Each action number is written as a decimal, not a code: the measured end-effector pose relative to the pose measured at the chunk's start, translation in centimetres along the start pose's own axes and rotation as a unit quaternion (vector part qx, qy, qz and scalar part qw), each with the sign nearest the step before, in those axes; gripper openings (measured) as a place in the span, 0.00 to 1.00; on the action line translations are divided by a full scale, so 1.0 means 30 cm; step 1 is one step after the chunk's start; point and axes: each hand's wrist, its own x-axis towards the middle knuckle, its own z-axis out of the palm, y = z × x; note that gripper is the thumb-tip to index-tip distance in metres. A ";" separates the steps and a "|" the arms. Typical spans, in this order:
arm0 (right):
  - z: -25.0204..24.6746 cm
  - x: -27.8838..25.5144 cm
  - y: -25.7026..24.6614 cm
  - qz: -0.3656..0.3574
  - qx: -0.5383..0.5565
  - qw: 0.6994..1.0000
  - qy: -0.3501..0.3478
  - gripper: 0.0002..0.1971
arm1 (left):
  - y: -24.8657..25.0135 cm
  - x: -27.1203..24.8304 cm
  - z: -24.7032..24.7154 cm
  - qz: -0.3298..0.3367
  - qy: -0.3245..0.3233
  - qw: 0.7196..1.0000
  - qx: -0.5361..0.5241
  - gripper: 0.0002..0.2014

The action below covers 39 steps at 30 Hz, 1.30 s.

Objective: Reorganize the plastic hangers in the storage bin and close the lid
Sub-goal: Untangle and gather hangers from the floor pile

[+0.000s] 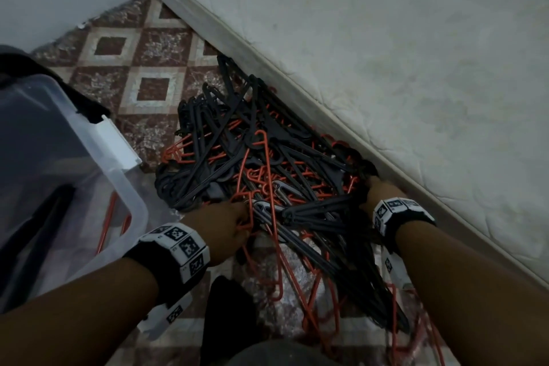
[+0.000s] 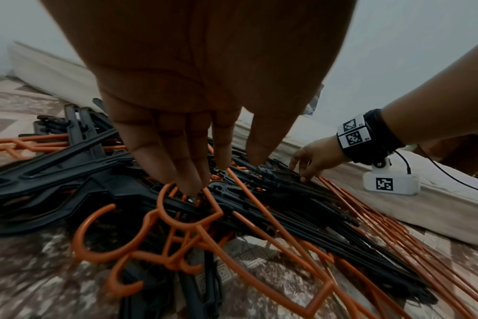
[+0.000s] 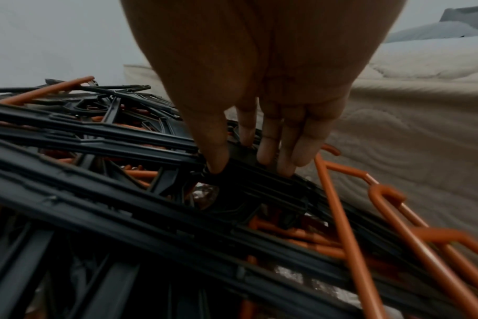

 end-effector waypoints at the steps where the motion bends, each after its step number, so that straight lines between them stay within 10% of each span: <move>1: -0.001 0.001 -0.006 -0.003 0.003 1.000 -0.001 0.29 | -0.009 -0.004 0.009 -0.001 -0.002 1.000 -0.006 0.10; 10: -0.036 -0.078 0.130 0.051 0.162 0.979 0.112 0.19 | -0.049 -0.003 0.050 -0.007 0.008 1.000 -0.015 0.12; 19: 0.156 -0.118 0.138 0.135 0.200 0.970 -0.035 0.20 | -0.021 0.037 0.085 0.014 0.050 0.999 -0.016 0.11; 27: 0.118 -0.150 0.013 0.028 0.156 0.987 0.035 0.11 | 0.104 0.145 0.068 0.138 0.224 0.965 -0.005 0.29; 39: 0.059 -0.306 -0.360 -0.281 0.167 0.936 0.130 0.14 | 0.138 0.233 0.098 0.066 0.083 0.987 -0.117 0.22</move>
